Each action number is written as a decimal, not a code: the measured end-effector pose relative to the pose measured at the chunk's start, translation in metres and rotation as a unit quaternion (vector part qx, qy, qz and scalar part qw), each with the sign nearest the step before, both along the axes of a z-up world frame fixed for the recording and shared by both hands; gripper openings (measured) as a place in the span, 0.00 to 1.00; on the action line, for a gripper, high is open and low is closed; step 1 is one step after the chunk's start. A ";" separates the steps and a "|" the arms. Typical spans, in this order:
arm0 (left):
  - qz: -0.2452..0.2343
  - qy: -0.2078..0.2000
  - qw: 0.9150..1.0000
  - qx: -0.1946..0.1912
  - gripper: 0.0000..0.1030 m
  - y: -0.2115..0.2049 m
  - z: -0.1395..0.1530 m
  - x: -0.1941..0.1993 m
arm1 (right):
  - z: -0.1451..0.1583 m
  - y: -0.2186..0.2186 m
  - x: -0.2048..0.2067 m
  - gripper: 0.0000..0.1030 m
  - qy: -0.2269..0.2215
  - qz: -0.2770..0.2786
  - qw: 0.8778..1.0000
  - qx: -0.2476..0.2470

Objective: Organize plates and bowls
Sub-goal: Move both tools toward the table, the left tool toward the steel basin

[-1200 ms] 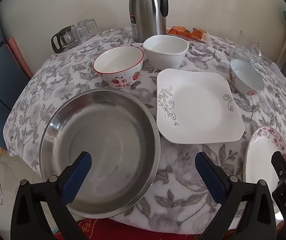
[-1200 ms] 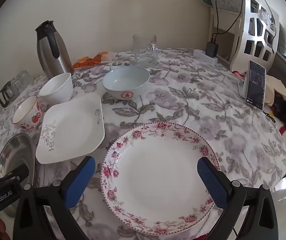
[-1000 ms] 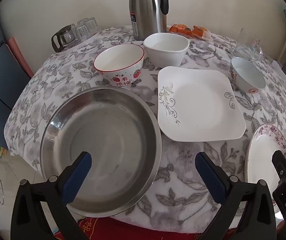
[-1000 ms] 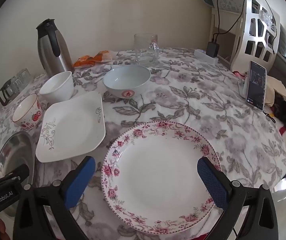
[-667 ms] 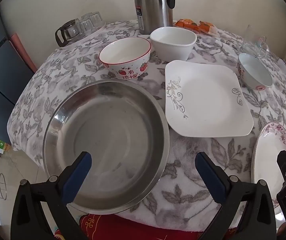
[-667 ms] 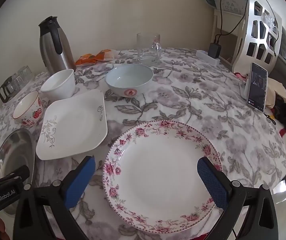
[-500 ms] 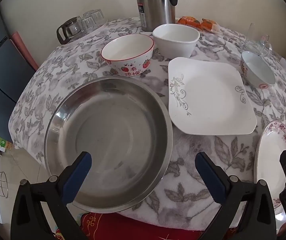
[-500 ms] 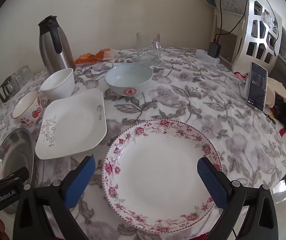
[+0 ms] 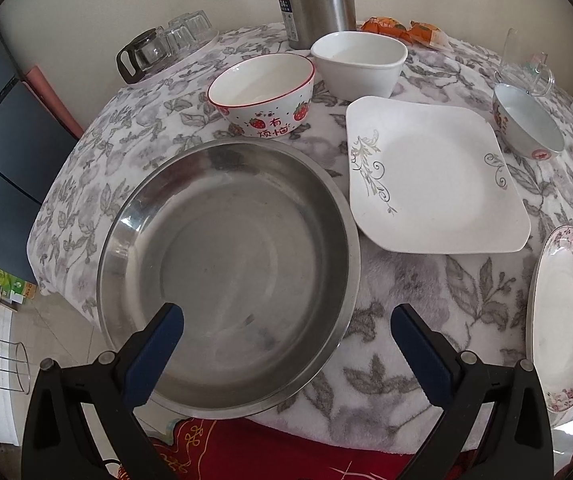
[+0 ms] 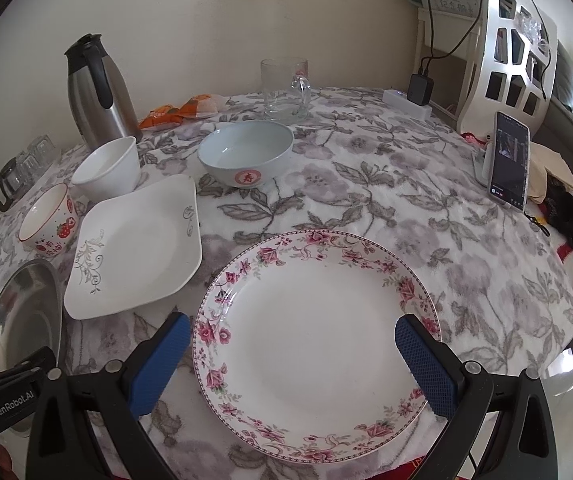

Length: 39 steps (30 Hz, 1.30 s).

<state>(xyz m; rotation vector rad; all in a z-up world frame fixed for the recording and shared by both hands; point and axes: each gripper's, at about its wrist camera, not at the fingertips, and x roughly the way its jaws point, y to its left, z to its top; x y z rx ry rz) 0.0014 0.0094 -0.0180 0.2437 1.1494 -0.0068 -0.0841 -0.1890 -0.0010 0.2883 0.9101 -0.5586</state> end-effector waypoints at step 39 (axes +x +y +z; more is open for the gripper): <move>0.000 0.011 1.000 0.006 1.00 0.003 -0.005 0.000 | 0.001 0.014 0.006 1.00 0.002 0.014 1.000 -0.011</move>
